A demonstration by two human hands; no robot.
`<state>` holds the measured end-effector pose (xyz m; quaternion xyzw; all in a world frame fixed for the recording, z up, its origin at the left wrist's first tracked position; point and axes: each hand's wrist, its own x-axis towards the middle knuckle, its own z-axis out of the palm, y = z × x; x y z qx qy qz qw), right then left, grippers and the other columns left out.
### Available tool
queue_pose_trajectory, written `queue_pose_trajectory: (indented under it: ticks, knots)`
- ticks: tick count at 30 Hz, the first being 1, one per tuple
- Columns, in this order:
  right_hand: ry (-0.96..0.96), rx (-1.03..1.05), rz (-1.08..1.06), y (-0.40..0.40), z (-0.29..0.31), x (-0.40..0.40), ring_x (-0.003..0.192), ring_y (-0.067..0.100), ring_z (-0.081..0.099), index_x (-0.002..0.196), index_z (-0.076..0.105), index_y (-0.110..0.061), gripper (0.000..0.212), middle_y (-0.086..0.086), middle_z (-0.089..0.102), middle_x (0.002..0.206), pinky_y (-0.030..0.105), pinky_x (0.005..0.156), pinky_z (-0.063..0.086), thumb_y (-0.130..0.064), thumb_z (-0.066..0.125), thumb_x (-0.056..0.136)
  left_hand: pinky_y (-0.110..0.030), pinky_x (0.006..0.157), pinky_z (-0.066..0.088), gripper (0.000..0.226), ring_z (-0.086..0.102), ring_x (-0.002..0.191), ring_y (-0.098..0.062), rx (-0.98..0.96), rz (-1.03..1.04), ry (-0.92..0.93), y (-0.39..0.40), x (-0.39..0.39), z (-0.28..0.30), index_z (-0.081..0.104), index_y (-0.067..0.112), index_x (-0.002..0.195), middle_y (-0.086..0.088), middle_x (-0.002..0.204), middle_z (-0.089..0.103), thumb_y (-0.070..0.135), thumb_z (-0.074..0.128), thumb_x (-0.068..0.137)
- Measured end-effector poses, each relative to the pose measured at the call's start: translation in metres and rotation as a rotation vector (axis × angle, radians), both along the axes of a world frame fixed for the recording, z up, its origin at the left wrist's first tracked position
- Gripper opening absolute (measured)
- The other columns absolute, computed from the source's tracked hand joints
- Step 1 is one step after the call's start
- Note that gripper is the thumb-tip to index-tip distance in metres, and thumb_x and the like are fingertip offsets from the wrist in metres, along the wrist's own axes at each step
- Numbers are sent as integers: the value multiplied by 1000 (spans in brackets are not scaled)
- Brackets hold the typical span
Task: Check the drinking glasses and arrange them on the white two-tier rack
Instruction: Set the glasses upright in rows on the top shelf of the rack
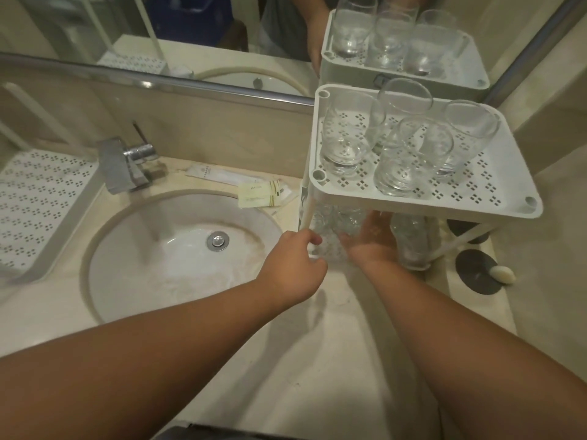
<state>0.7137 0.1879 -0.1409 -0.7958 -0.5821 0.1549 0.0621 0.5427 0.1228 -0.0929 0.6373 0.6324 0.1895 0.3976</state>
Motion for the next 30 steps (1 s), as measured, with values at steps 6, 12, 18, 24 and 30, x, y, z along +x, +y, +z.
queue_pose_trajectory:
  ticks: [6,12,18,24,30]
  knots:
    - [82,33,-32,6,-7,-1,130,33,47,143,32,-10,80,11,24,154,39,96,45,-47,71,83,-2,59,36,35,53,76,5,-13,25,-2,-1,1,-3,54,29,126,3,131,47,26,55,92]
    - [189,99,-85,15,-6,-9,121,32,55,135,46,-9,76,13,48,137,36,95,47,-43,79,76,-6,63,33,34,57,76,-1,-34,35,-32,-4,2,-5,54,31,125,8,122,43,26,54,91]
    - [301,130,-137,20,-10,-10,124,29,54,135,46,-7,76,11,55,135,36,103,45,-36,82,75,-6,61,36,35,56,71,-3,-41,52,-46,-11,-2,-6,54,32,125,8,122,44,26,54,91]
    - [377,171,-235,16,-8,-9,121,26,55,130,51,-8,69,8,55,132,31,102,45,-27,82,72,-6,61,35,35,56,73,0,-49,75,-70,-15,-7,-7,53,34,126,7,129,47,27,55,91]
    - [355,300,-251,-2,-1,-12,126,24,50,136,45,-14,72,8,48,139,27,98,39,-28,80,74,0,59,36,40,56,78,-1,-45,74,-111,-16,-7,-9,51,30,131,3,135,50,25,56,92]
